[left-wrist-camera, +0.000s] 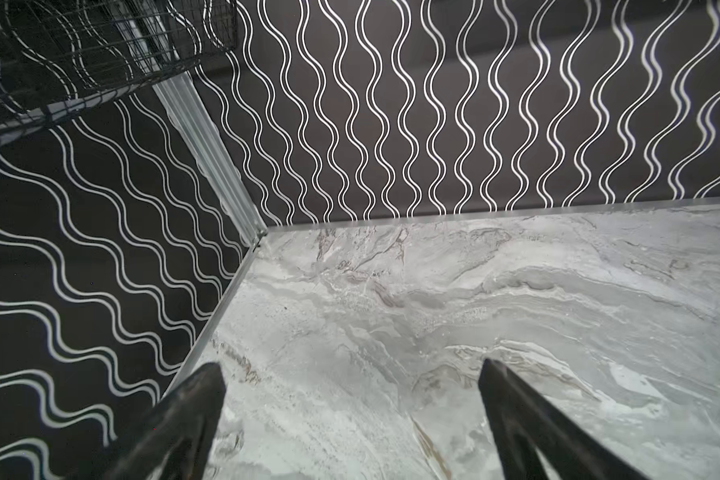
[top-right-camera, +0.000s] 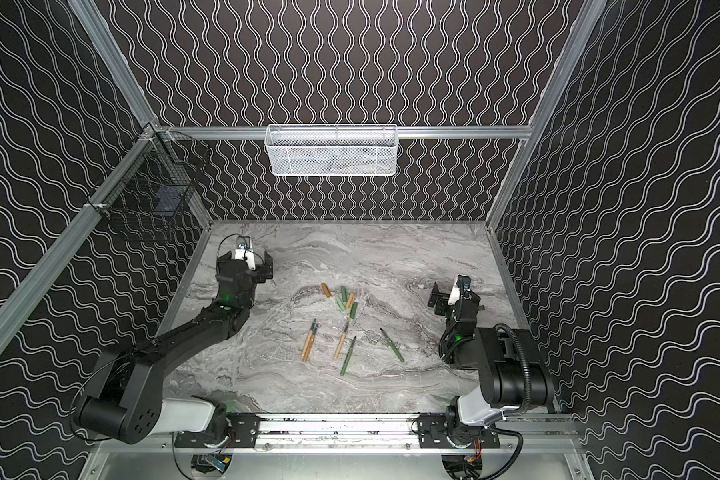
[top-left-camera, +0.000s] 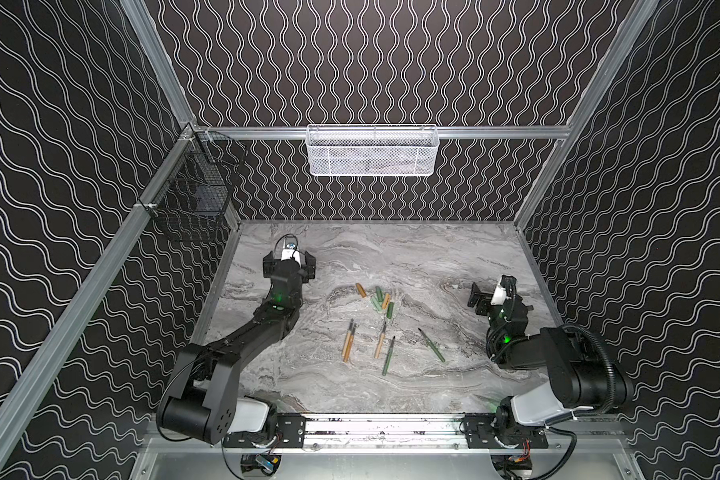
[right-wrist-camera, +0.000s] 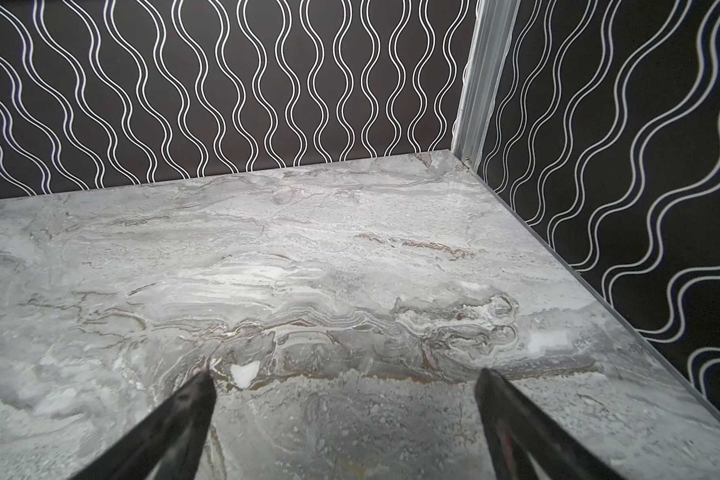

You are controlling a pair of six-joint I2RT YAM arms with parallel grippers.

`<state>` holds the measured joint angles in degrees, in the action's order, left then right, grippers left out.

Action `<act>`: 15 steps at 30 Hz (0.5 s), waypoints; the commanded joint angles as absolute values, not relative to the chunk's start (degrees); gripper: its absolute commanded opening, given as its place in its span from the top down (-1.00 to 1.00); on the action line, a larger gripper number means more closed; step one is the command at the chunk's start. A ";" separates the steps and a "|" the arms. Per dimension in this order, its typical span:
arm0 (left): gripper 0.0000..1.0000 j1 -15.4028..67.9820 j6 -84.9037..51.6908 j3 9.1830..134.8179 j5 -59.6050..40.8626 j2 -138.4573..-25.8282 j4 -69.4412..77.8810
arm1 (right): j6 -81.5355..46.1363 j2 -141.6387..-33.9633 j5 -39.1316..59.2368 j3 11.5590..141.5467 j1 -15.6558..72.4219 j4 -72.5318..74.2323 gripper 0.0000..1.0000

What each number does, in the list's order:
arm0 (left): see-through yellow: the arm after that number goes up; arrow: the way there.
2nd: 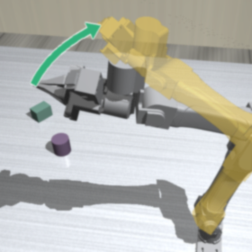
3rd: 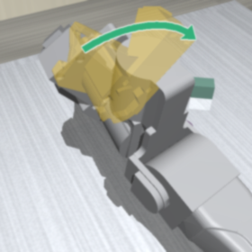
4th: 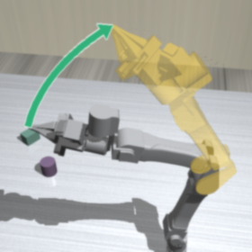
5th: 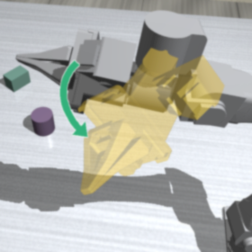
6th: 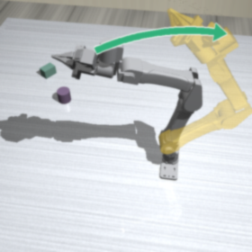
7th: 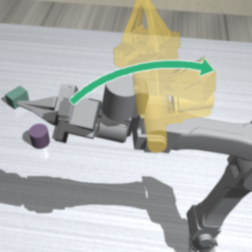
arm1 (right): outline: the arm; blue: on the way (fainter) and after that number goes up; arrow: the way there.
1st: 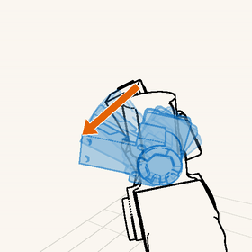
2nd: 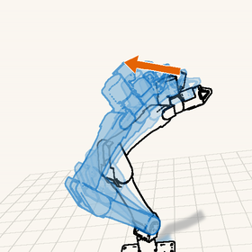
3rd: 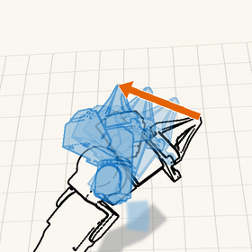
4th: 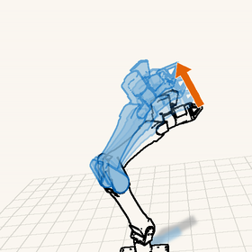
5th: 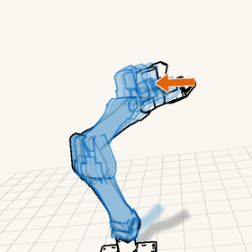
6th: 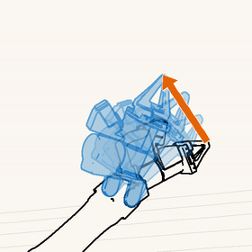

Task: Insert the pens into the pen caps
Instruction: 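Reach the left gripper forward toward the pens on the table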

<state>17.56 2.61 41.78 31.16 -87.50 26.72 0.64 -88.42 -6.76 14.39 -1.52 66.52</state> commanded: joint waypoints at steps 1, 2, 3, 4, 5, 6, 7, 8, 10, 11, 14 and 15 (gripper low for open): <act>-0.98 20.43 -2.54 47.15 38.87 -86.79 8.22 | 0.44 -88.49 -6.59 14.59 -1.41 68.82 -1.00; -0.98 21.41 -4.00 48.48 39.72 -86.60 5.59 | 0.44 -88.42 -6.61 14.59 -1.41 68.83 -1.00; -0.98 22.23 -6.41 50.55 40.23 -86.27 1.72 | 0.44 -88.47 -6.60 14.59 -1.41 68.83 -1.00; -0.98 22.91 -8.88 52.38 39.90 -86.00 -2.02 | 0.44 -88.44 -6.60 14.57 -1.43 68.84 -1.00; -0.98 23.62 -11.27 54.23 39.69 -85.96 -5.88 | 0.44 -88.46 -6.65 14.59 -1.43 68.84 -1.00; -0.98 24.26 -14.39 56.93 38.60 -86.09 -11.43 | 0.44 -88.50 -6.59 14.59 -1.41 68.83 -1.00; -0.98 24.86 -17.05 59.89 37.43 -86.45 -16.16 | 0.44 -88.43 -6.62 14.59 -1.41 68.86 -0.99; -0.98 25.59 -19.70 62.35 37.41 -86.74 -20.95 | 0.40 -88.44 -6.65 14.59 -1.41 68.92 -1.00; -0.98 27.60 -23.72 66.57 37.91 -86.85 -29.44 | 0.44 -88.45 -6.68 14.59 -1.41 68.99 -1.00; -0.97 28.51 -24.42 67.11 37.89 -86.35 -31.17 | 0.44 -88.43 -6.69 14.60 -1.41 68.99 -1.00; -0.98 30.41 -24.65 65.86 33.71 -83.32 -32.36 | 0.44 -88.46 -6.72 14.59 -1.41 68.98 -1.00; -0.98 30.54 -25.01 65.23 31.92 -82.23 -32.37 | 0.44 -88.42 -6.71 14.57 -1.41 68.95 -1.00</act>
<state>30.06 -20.93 65.84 35.75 -84.03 -25.45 0.64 -88.42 -6.76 14.39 -1.52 66.52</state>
